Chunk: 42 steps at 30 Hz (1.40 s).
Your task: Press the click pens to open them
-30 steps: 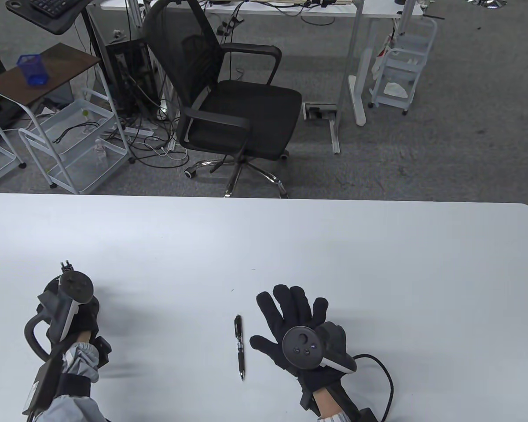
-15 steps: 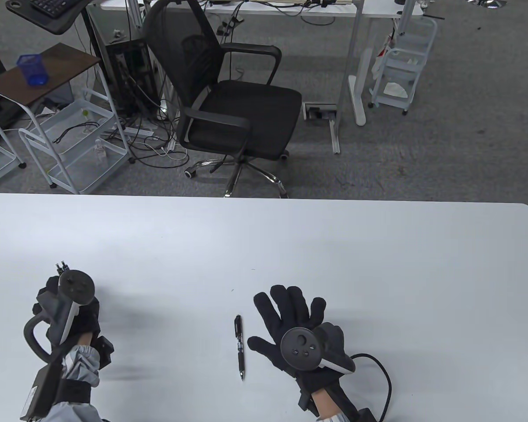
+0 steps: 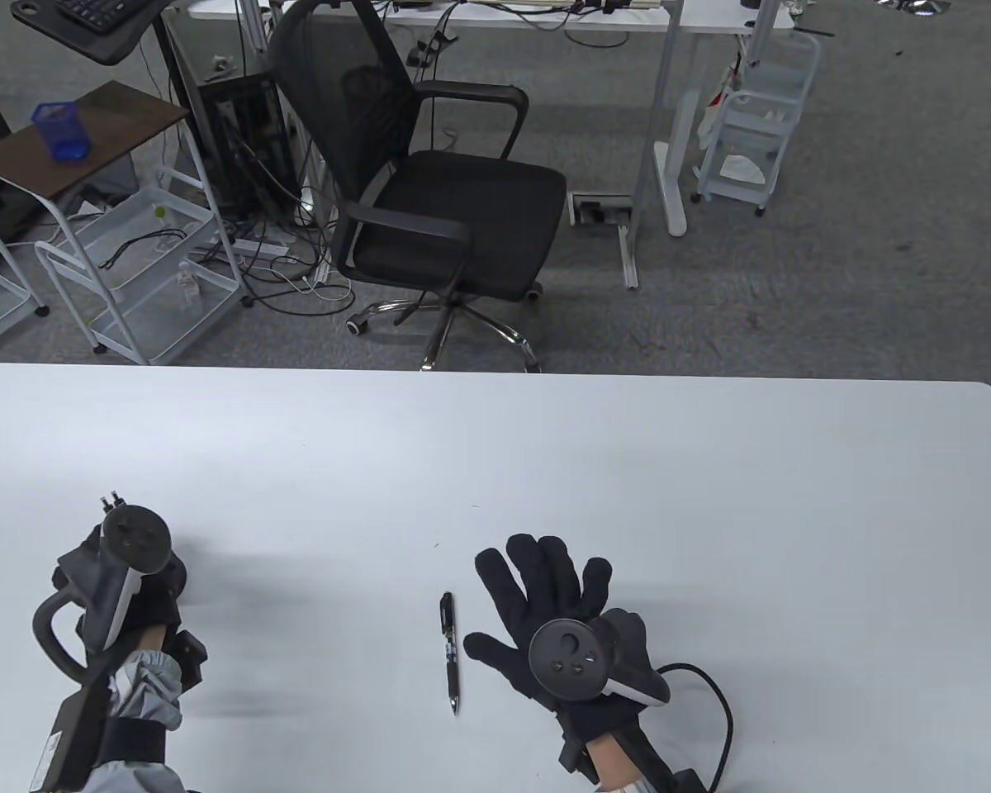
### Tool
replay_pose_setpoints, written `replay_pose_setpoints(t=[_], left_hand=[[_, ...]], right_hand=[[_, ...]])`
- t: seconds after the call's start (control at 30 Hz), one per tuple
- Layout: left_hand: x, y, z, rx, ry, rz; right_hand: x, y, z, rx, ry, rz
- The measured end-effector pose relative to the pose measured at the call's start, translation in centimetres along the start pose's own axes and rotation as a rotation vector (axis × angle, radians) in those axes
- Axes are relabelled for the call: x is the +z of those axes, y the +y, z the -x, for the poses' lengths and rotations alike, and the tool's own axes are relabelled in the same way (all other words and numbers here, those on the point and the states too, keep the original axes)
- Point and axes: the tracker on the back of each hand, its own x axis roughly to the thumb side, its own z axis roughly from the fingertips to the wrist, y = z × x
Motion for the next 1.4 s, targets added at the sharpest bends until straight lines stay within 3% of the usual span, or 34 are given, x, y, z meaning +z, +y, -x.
replay_pose_setpoints(t=[0.33,0.8,1.1,1.4], left_hand=[[-0.8,-2.9,0.7,0.014,-0.013,0.113],[-0.7,-3.7,0.9,-0.018,0.027,0.054],[1.5,0.0,-1.3,0.033,-0.071,0.041],[6.1,4.7,-5.7,0.205,-0.235,0.090]], right_hand=[[0.0,0.0,0.2,0.004,0.014,-0.010],[-0.1,0.1,0.3,0.005,0.019,-0.016],[-0.2,0.1,0.2,-0.003,0.003,-0.010],[0.0,-0.1,-0.3,-0.005,-0.014,0.002]])
